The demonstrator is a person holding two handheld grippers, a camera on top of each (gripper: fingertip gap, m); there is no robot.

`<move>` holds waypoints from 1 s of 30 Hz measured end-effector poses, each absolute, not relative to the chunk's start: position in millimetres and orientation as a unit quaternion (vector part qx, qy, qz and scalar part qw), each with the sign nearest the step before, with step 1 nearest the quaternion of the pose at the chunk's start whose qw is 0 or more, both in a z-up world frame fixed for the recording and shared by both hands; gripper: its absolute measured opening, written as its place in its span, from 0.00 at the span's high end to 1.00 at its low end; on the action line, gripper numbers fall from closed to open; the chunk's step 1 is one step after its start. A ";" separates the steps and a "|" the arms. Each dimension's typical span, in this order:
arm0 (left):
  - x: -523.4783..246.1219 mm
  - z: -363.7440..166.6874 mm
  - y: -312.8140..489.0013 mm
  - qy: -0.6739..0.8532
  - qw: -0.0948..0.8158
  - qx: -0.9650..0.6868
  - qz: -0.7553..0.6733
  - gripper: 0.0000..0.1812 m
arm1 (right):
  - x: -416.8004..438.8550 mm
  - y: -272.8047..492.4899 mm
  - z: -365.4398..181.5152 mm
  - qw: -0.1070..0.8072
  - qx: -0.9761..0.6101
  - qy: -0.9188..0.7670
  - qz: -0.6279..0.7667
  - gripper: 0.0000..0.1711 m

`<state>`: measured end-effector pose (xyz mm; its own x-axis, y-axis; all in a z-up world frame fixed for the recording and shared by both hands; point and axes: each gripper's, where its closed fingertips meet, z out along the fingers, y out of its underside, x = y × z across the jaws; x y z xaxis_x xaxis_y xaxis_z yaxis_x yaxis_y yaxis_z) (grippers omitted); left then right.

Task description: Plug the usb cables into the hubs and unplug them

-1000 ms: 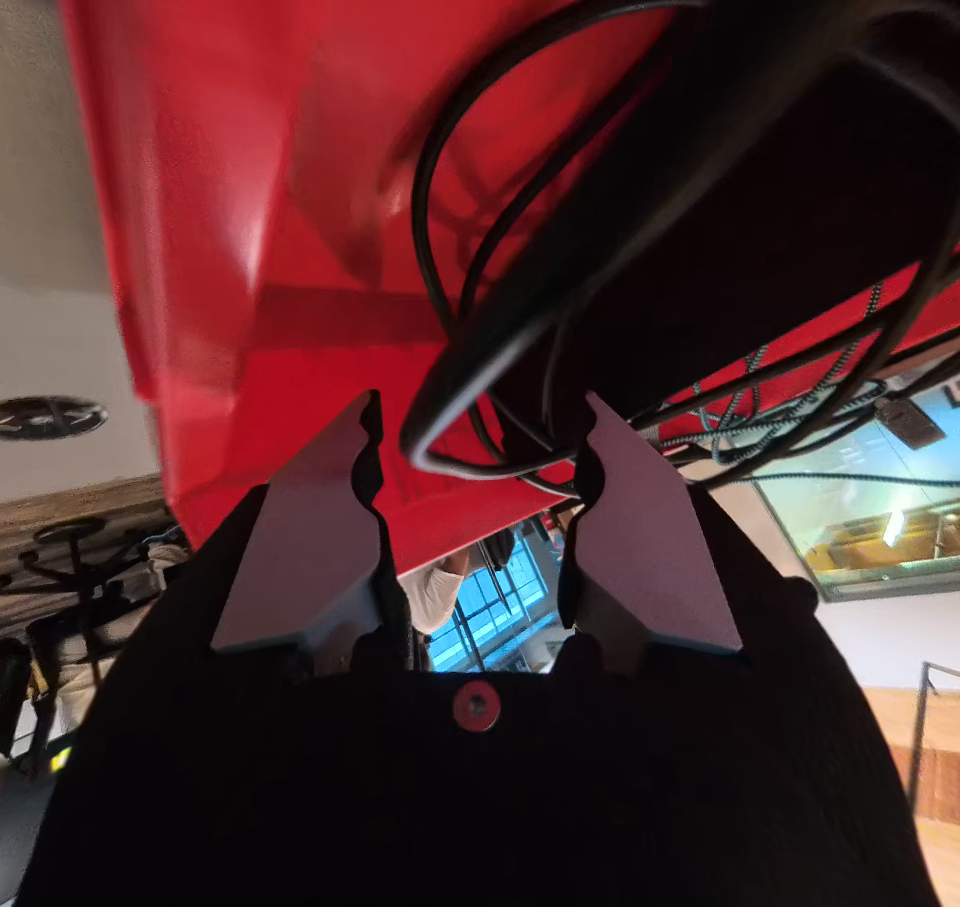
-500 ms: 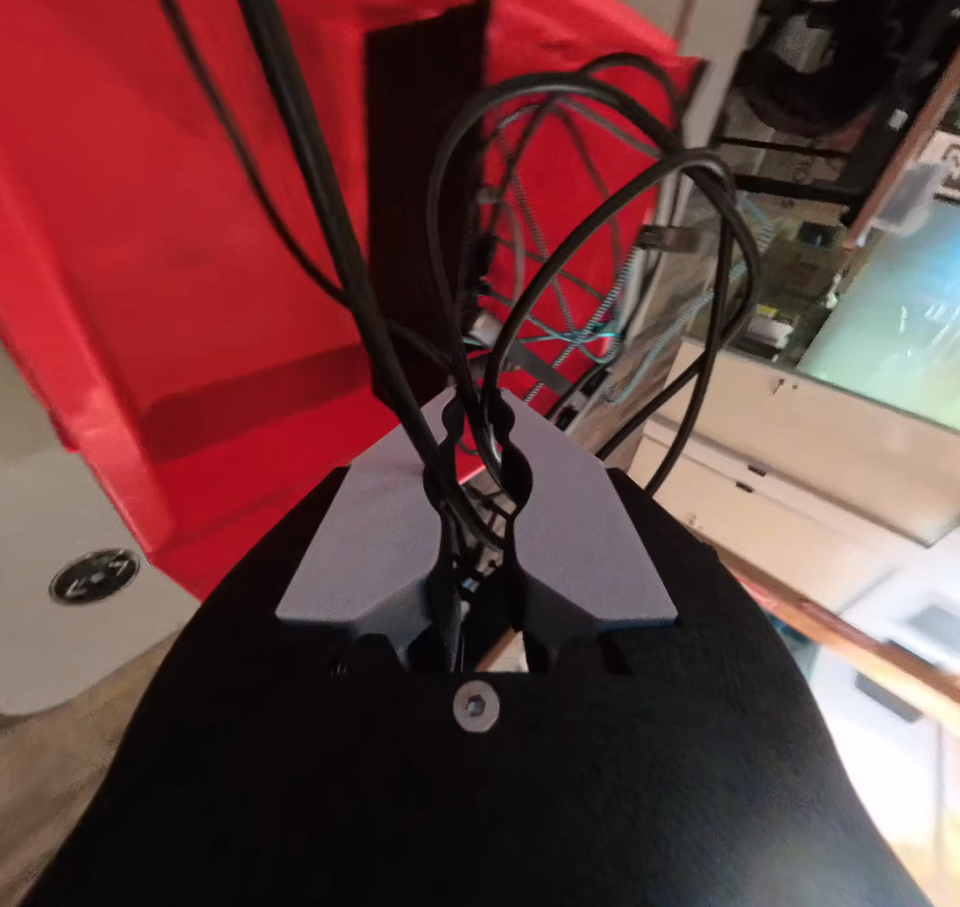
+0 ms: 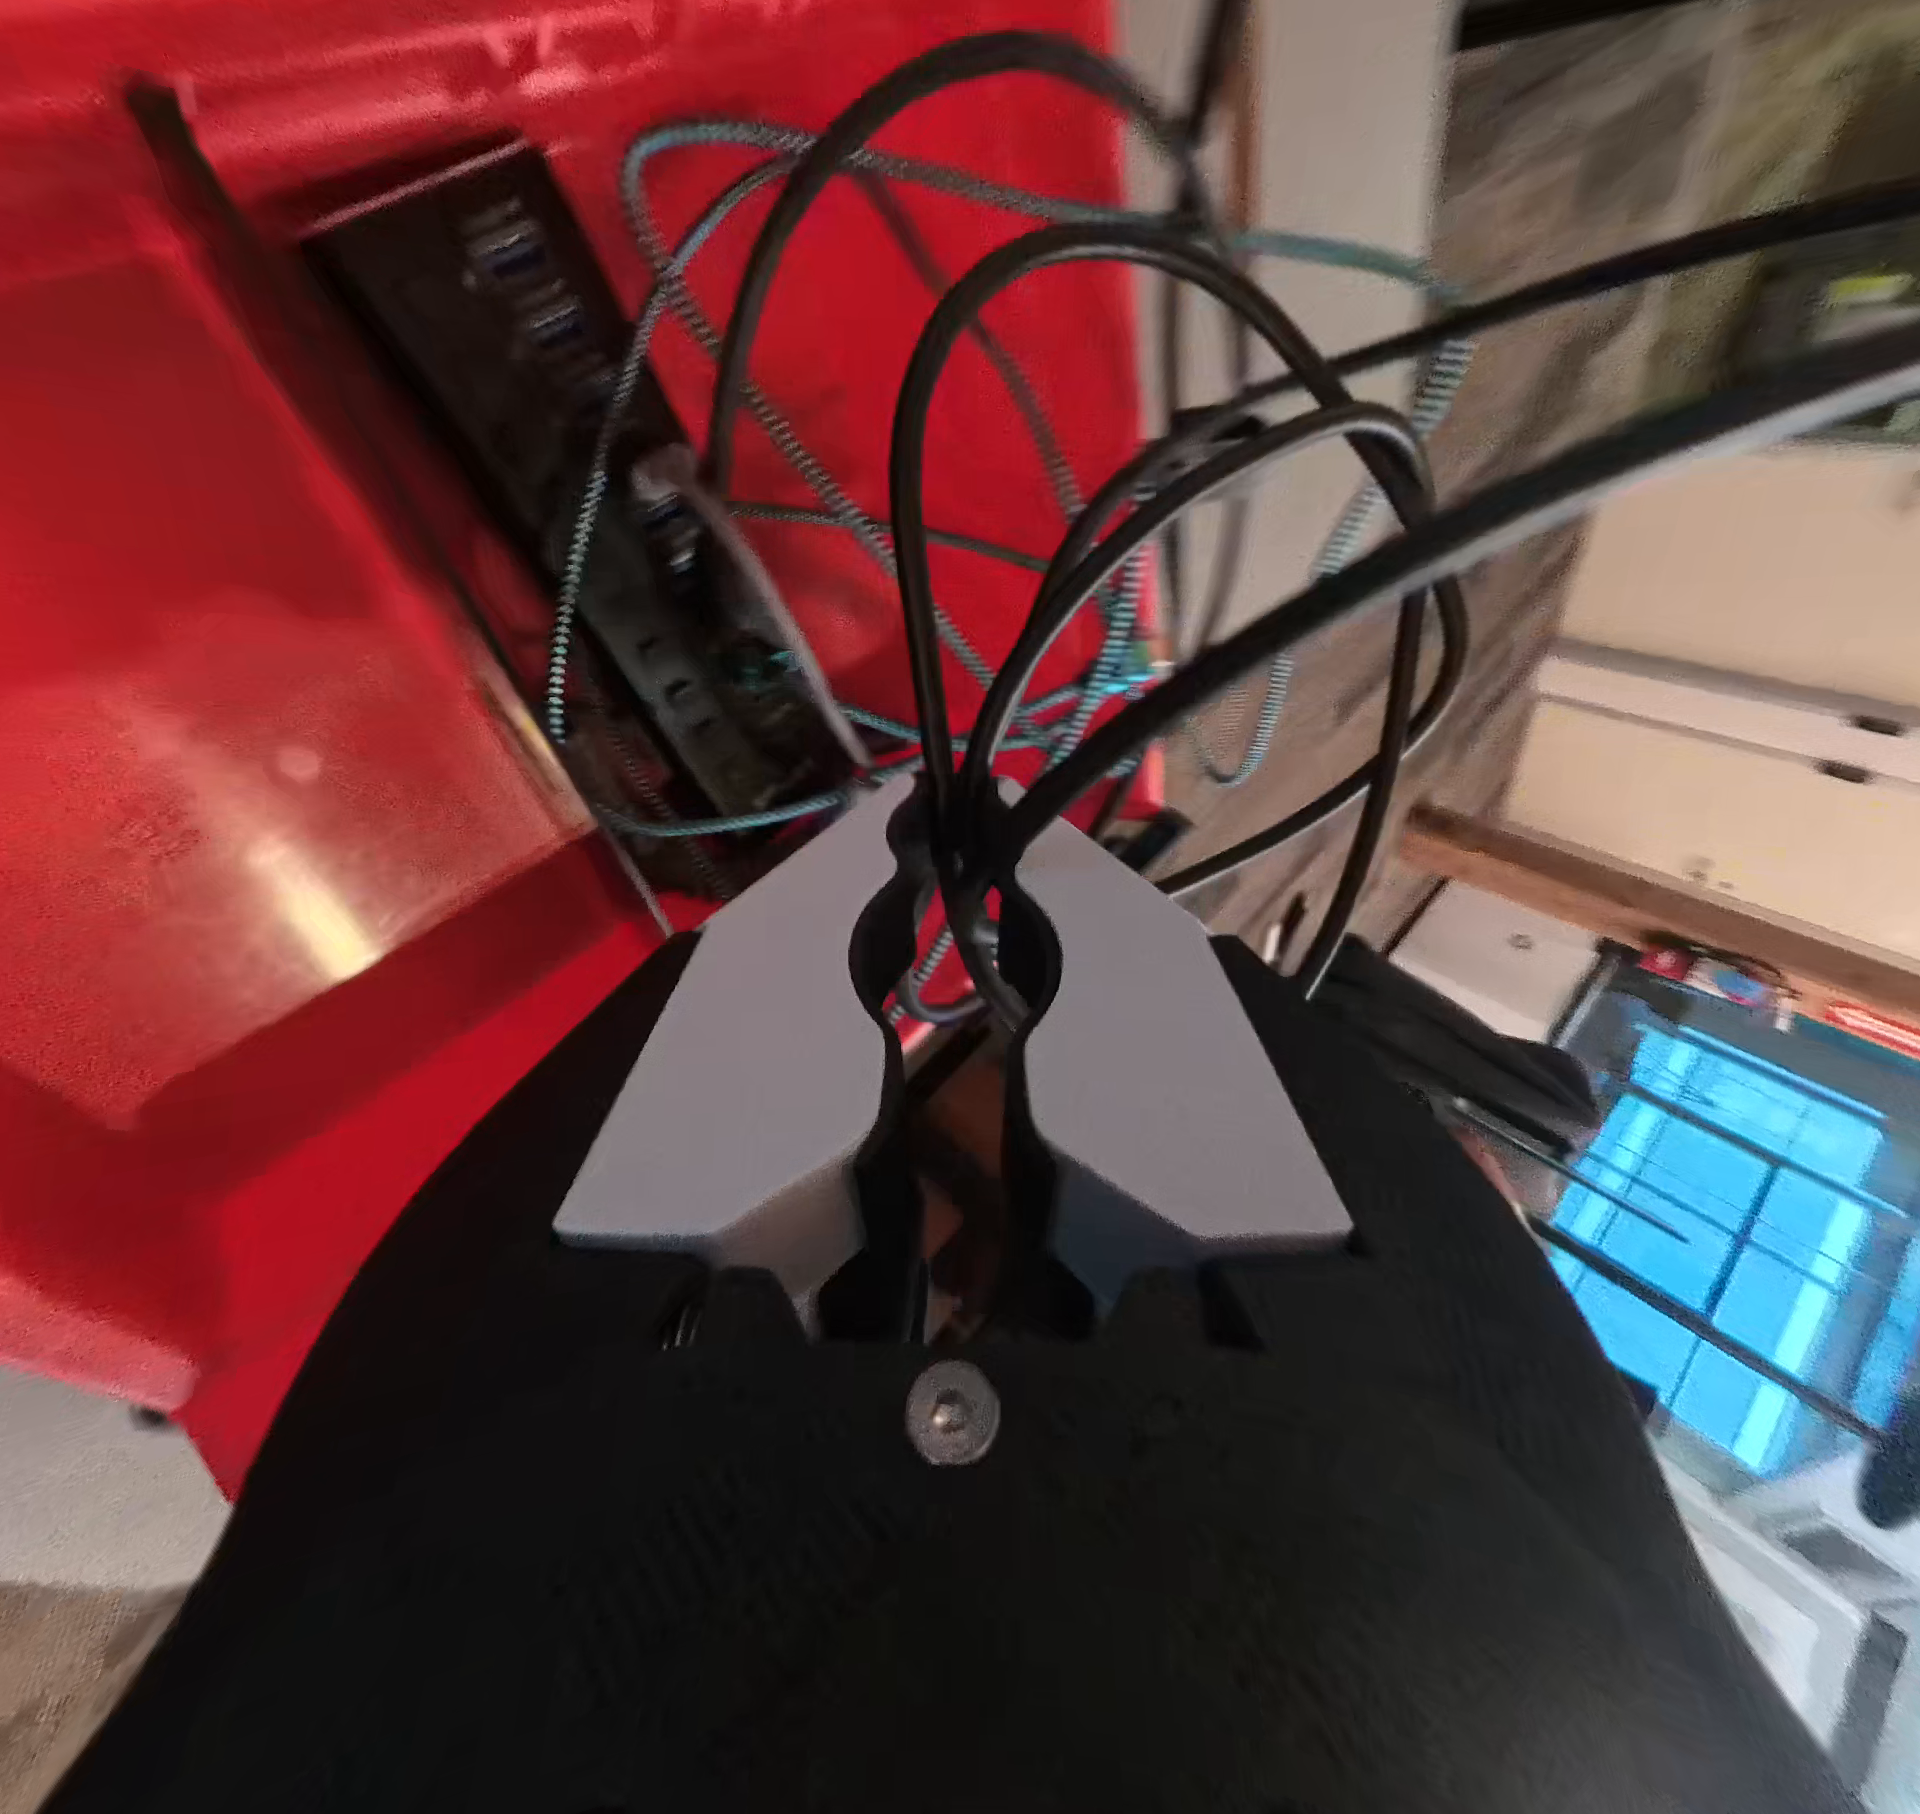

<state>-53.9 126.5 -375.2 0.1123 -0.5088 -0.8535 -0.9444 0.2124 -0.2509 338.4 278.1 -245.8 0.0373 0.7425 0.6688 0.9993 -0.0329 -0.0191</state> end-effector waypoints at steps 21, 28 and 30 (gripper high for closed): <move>-52.4 -375.9 128.7 0.624 0.466 -0.584 0.228 1.00 | 331.1 275.4 -331.5 0.101 -0.773 -0.616 -0.108 0.91; -52.2 -376.0 129.7 0.625 0.465 -0.584 0.228 1.00 | 338.2 258.1 -290.4 0.152 -0.787 -0.574 -0.169 0.71; -52.1 -375.9 130.1 0.625 0.466 -0.584 0.227 1.00 | 343.8 253.0 -275.5 0.176 -0.773 -0.573 -0.207 0.69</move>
<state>-52.1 130.1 -375.9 0.1158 -0.5185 -0.8472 -0.9415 0.2145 -0.2600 343.8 253.0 -275.5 0.2579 0.8133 0.5215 0.9588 -0.2820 -0.0345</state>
